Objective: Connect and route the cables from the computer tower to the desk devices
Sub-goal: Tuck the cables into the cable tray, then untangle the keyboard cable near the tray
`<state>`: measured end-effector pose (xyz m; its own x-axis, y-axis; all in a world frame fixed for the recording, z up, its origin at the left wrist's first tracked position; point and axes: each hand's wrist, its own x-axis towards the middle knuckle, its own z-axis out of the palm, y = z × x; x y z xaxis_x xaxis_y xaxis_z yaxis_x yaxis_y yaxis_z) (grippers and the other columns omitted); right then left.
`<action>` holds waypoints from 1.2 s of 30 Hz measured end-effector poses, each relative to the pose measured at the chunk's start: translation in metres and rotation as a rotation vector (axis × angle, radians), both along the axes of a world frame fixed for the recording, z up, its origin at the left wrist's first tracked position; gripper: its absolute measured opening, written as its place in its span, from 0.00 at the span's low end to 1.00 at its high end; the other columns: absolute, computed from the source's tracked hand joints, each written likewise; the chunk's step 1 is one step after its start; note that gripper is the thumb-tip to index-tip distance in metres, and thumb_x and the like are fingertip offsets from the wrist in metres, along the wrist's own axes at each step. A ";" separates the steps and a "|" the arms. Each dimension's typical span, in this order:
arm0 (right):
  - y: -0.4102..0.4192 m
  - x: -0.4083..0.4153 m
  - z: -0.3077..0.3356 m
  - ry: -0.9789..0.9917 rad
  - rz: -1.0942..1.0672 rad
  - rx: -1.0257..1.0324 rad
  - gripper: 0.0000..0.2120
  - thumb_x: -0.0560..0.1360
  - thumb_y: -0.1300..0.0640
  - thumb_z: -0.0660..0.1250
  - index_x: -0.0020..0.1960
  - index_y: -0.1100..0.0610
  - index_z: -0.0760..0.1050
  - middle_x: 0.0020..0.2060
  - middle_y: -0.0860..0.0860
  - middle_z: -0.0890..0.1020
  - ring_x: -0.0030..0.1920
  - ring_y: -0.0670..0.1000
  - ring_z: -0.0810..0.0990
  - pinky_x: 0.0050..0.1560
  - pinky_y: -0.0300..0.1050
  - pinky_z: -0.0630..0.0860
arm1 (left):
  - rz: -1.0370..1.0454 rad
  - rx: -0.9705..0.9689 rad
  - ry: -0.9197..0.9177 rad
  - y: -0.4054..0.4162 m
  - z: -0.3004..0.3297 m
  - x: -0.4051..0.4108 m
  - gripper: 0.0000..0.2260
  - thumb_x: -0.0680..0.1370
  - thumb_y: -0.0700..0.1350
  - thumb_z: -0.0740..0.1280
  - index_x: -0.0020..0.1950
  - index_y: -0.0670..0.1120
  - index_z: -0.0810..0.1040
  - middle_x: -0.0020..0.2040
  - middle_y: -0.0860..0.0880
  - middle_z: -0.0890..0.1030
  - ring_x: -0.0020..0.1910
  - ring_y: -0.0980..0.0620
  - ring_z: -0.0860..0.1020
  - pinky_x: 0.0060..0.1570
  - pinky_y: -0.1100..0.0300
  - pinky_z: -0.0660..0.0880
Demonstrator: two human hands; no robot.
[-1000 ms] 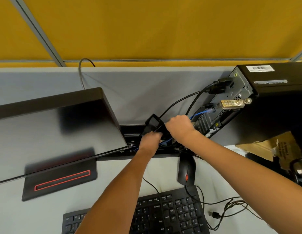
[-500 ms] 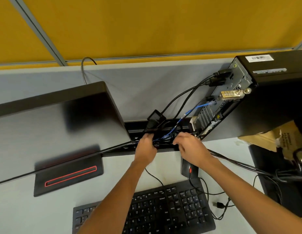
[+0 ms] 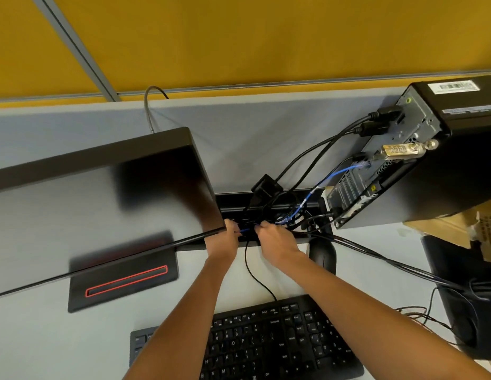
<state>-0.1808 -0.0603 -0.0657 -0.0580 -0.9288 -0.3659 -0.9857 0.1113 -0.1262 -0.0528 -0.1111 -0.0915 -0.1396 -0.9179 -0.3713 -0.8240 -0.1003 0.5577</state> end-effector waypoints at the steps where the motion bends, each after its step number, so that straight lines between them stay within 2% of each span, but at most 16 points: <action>1: -0.005 0.001 0.001 0.035 -0.001 0.028 0.18 0.77 0.67 0.60 0.66 0.59 0.73 0.62 0.54 0.75 0.60 0.58 0.77 0.57 0.48 0.72 | 0.044 0.048 -0.002 -0.005 -0.004 0.000 0.12 0.82 0.45 0.58 0.57 0.39 0.76 0.41 0.48 0.78 0.38 0.54 0.75 0.34 0.78 0.65; 3: -0.015 -0.002 0.003 0.063 0.014 0.080 0.15 0.79 0.64 0.59 0.63 0.59 0.74 0.61 0.55 0.76 0.60 0.57 0.77 0.59 0.48 0.70 | 0.115 0.123 -0.017 -0.016 -0.014 -0.004 0.14 0.81 0.47 0.59 0.59 0.39 0.77 0.52 0.41 0.81 0.51 0.45 0.78 0.43 0.75 0.67; 4: -0.018 -0.005 0.003 0.058 0.028 0.101 0.14 0.80 0.61 0.58 0.63 0.59 0.74 0.62 0.55 0.75 0.61 0.57 0.76 0.59 0.48 0.70 | 0.139 0.164 -0.021 -0.019 -0.015 -0.006 0.14 0.81 0.47 0.60 0.60 0.40 0.77 0.56 0.42 0.80 0.56 0.44 0.77 0.51 0.67 0.70; 6: -0.021 -0.012 0.002 0.043 0.109 0.150 0.16 0.83 0.55 0.54 0.66 0.59 0.72 0.65 0.54 0.71 0.63 0.56 0.74 0.59 0.49 0.69 | 0.111 0.213 -0.079 -0.027 -0.012 -0.011 0.11 0.79 0.45 0.63 0.58 0.41 0.77 0.56 0.43 0.80 0.55 0.44 0.78 0.58 0.55 0.73; 8: -0.017 -0.020 -0.002 0.013 0.196 0.207 0.19 0.84 0.53 0.51 0.72 0.58 0.67 0.68 0.53 0.66 0.65 0.55 0.71 0.60 0.51 0.69 | 0.027 0.213 -0.132 -0.031 -0.005 -0.011 0.09 0.79 0.43 0.63 0.56 0.40 0.76 0.56 0.42 0.80 0.55 0.44 0.78 0.60 0.51 0.74; 11: 0.004 -0.028 -0.015 -0.153 0.107 0.099 0.23 0.83 0.57 0.53 0.77 0.56 0.58 0.73 0.51 0.62 0.65 0.56 0.72 0.63 0.51 0.70 | -0.058 0.290 -0.154 -0.030 0.007 -0.004 0.16 0.82 0.45 0.58 0.66 0.39 0.73 0.64 0.40 0.76 0.65 0.41 0.73 0.64 0.52 0.67; 14: 0.032 -0.025 -0.022 -0.196 0.050 -0.058 0.29 0.79 0.63 0.59 0.78 0.55 0.56 0.76 0.50 0.57 0.69 0.53 0.67 0.72 0.47 0.61 | -0.171 0.268 -0.222 -0.019 0.022 0.003 0.19 0.83 0.45 0.53 0.72 0.39 0.67 0.71 0.39 0.69 0.70 0.42 0.66 0.68 0.54 0.61; 18: 0.066 -0.012 -0.014 -0.204 -0.059 -0.221 0.30 0.74 0.66 0.62 0.74 0.54 0.63 0.74 0.51 0.60 0.71 0.53 0.63 0.72 0.44 0.56 | -0.216 0.026 -0.304 0.008 0.032 0.003 0.16 0.82 0.49 0.57 0.66 0.44 0.73 0.62 0.42 0.76 0.64 0.42 0.71 0.64 0.51 0.65; 20: 0.079 -0.013 -0.005 -0.228 -0.103 -0.263 0.23 0.75 0.61 0.62 0.70 0.53 0.69 0.68 0.50 0.66 0.68 0.53 0.66 0.68 0.44 0.59 | -0.188 -0.059 -0.232 0.026 0.033 0.004 0.22 0.78 0.57 0.63 0.68 0.48 0.71 0.64 0.44 0.74 0.66 0.44 0.69 0.65 0.50 0.63; 22: 0.096 -0.019 0.007 -0.286 -0.073 -0.207 0.20 0.76 0.49 0.65 0.67 0.50 0.72 0.62 0.47 0.69 0.65 0.51 0.67 0.64 0.44 0.60 | -0.262 -0.118 -0.219 0.048 0.035 0.011 0.34 0.73 0.64 0.66 0.74 0.50 0.64 0.70 0.45 0.67 0.69 0.44 0.64 0.67 0.48 0.60; 24: 0.114 -0.025 0.012 -0.317 0.026 -0.055 0.33 0.70 0.35 0.68 0.71 0.46 0.67 0.65 0.46 0.68 0.68 0.50 0.64 0.66 0.45 0.57 | -0.383 -0.141 -0.207 0.065 0.037 0.027 0.44 0.68 0.68 0.68 0.77 0.50 0.56 0.74 0.46 0.60 0.72 0.45 0.60 0.70 0.46 0.56; 25: 0.123 -0.026 0.012 -0.314 0.086 0.032 0.42 0.66 0.31 0.69 0.75 0.44 0.60 0.69 0.47 0.64 0.71 0.51 0.60 0.70 0.48 0.53 | -0.431 -0.122 -0.195 0.071 0.038 0.037 0.48 0.66 0.70 0.69 0.77 0.51 0.52 0.75 0.47 0.57 0.73 0.45 0.57 0.71 0.45 0.54; 27: 0.143 -0.022 0.011 -0.251 0.205 0.173 0.59 0.59 0.27 0.71 0.78 0.42 0.43 0.77 0.49 0.50 0.77 0.54 0.47 0.75 0.55 0.43 | -0.512 -0.059 -0.217 0.085 0.040 0.058 0.57 0.61 0.72 0.71 0.78 0.52 0.45 0.77 0.47 0.51 0.75 0.45 0.52 0.73 0.44 0.48; 29: 0.160 -0.009 0.008 -0.123 0.308 0.253 0.68 0.54 0.27 0.73 0.76 0.41 0.31 0.78 0.52 0.39 0.77 0.59 0.38 0.75 0.63 0.38 | -0.636 -0.025 -0.293 0.101 0.041 0.072 0.63 0.57 0.73 0.72 0.77 0.53 0.36 0.78 0.46 0.44 0.77 0.46 0.45 0.73 0.42 0.41; 32: 0.172 0.009 0.001 0.011 0.345 0.213 0.72 0.52 0.27 0.74 0.73 0.42 0.25 0.77 0.57 0.36 0.76 0.65 0.36 0.73 0.66 0.37 | -0.837 -0.034 -0.376 0.127 0.032 0.081 0.69 0.53 0.75 0.71 0.74 0.53 0.27 0.78 0.45 0.38 0.77 0.45 0.38 0.72 0.37 0.37; 36: 0.172 0.016 0.001 0.031 0.331 0.180 0.72 0.52 0.28 0.75 0.74 0.43 0.26 0.78 0.58 0.40 0.76 0.65 0.40 0.74 0.67 0.40 | -0.981 -0.073 -0.447 0.154 0.024 0.089 0.69 0.54 0.74 0.72 0.73 0.50 0.25 0.77 0.45 0.35 0.76 0.44 0.35 0.70 0.36 0.34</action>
